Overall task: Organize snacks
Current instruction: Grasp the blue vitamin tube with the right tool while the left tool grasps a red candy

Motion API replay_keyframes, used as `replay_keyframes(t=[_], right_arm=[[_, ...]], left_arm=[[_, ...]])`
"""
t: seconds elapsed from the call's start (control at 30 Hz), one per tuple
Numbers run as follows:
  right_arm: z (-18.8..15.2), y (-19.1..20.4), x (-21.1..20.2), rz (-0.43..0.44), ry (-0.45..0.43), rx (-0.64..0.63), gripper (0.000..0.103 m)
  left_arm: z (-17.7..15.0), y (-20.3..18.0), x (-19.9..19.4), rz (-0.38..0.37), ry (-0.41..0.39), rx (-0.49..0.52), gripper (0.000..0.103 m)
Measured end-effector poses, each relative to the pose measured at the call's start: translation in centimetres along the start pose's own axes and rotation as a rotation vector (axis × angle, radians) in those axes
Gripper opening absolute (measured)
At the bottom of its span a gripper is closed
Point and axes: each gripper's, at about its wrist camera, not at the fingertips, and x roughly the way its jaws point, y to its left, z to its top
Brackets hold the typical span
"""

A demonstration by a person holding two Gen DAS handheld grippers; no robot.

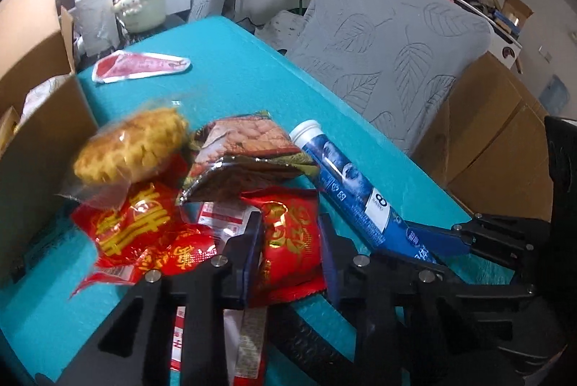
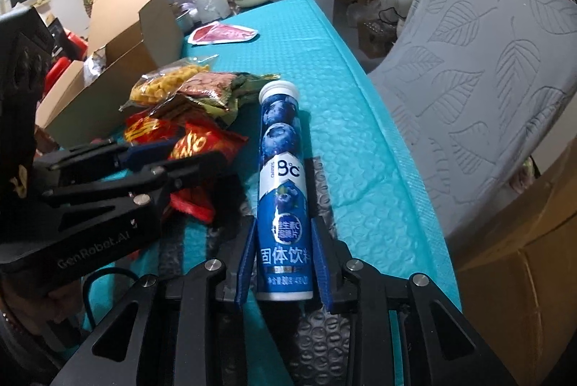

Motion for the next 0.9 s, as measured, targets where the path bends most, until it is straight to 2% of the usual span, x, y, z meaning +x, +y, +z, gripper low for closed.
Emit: replay_keyframes(t=[0.17, 0.63, 0.77, 0.9], right_arm=[[-0.7, 0.2, -0.6, -0.020, -0.008, -0.023, 0.028], [-5.3, 1.2, -4.0, 0.021, 0.021, -0.038, 0.028], [-6.4, 1.7, -4.7, 0.040, 0.043, -0.067, 0.028], [-6.7, 2.1, -4.3, 0.029, 0.031, -0.074, 0.029]], left_arm=[[-0.7, -0.5, -0.7, 0.014, 0.015, -0.001, 0.029], [-5.5, -2.2, -4.1, -0.003, 0.074, -0.004, 0.029], [-6.9, -2.9, -5.1, 0.002, 0.089, 0.011, 0.029], [-7.6, -3.3, -5.2, 0.023, 0.091, 0.027, 0.029]])
